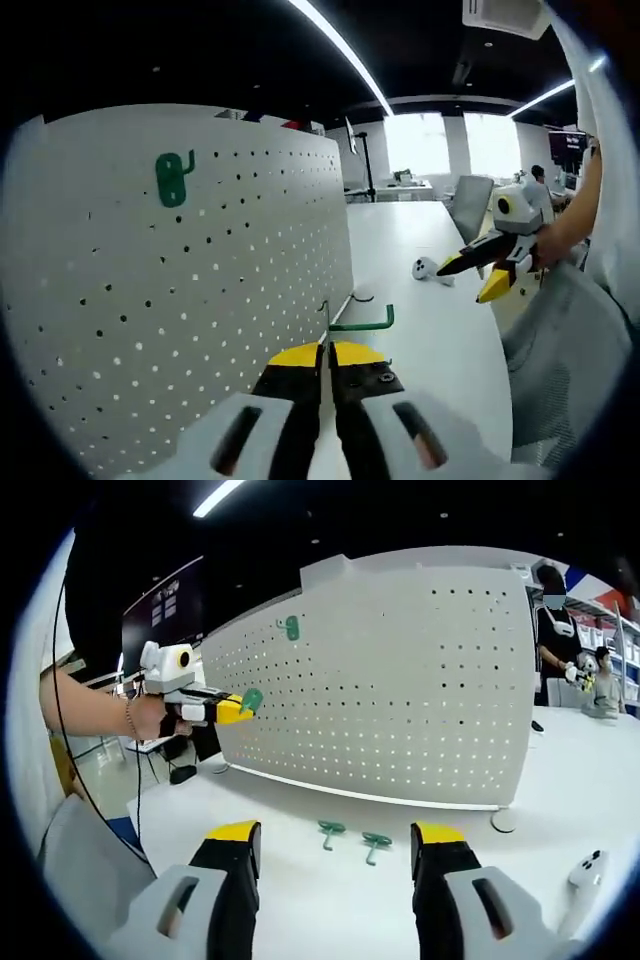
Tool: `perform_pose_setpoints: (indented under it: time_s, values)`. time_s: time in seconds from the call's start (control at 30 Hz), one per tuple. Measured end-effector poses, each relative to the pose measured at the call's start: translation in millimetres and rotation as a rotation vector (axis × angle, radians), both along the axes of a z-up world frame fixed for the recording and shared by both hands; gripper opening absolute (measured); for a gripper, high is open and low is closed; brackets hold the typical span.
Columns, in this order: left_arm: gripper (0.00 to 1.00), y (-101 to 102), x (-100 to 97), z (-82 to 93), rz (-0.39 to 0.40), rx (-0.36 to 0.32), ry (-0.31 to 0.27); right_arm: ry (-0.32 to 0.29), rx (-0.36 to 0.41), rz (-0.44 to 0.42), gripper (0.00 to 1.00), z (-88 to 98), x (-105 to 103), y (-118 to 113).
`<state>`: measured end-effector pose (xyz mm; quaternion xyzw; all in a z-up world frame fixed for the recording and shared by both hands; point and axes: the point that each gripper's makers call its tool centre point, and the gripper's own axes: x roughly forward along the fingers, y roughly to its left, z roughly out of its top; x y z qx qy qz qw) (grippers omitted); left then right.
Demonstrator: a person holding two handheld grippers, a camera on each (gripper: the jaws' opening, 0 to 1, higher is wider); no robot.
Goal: Insert the hook assembly into the mounting plate slot until the hook locks in place.
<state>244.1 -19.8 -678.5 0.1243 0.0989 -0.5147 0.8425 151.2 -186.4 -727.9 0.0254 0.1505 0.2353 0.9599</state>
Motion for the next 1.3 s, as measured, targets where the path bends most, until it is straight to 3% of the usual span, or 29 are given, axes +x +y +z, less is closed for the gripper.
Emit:
perform_pose_setpoints:
  time_s: [0.3,0.6,1.13,1.27,1.3]
  values:
    - [0.03,8,-12.4,13.1,0.044,-0.08,-0.002,-0.003,0.017,-0.003,0.58,3.4,0,2]
    - [0.03,19,-27.8,26.5,0.088,-0.213,0.0,-0.008,0.018,0.007,0.57,5.6,-1,6]
    - [0.03,24,-34.2,30.8,0.123,-0.255,0.002,-0.013,0.019,0.009,0.57,6.9,-2,6]
    - [0.03,23,-34.4,29.8,0.124,-0.253,0.005,-0.059,0.062,0.014,0.57,18.1,-1,8]
    - [0.03,23,-34.3,29.0,0.125,-0.25,0.007,-0.118,0.096,0.032,0.56,29.9,-1,11]
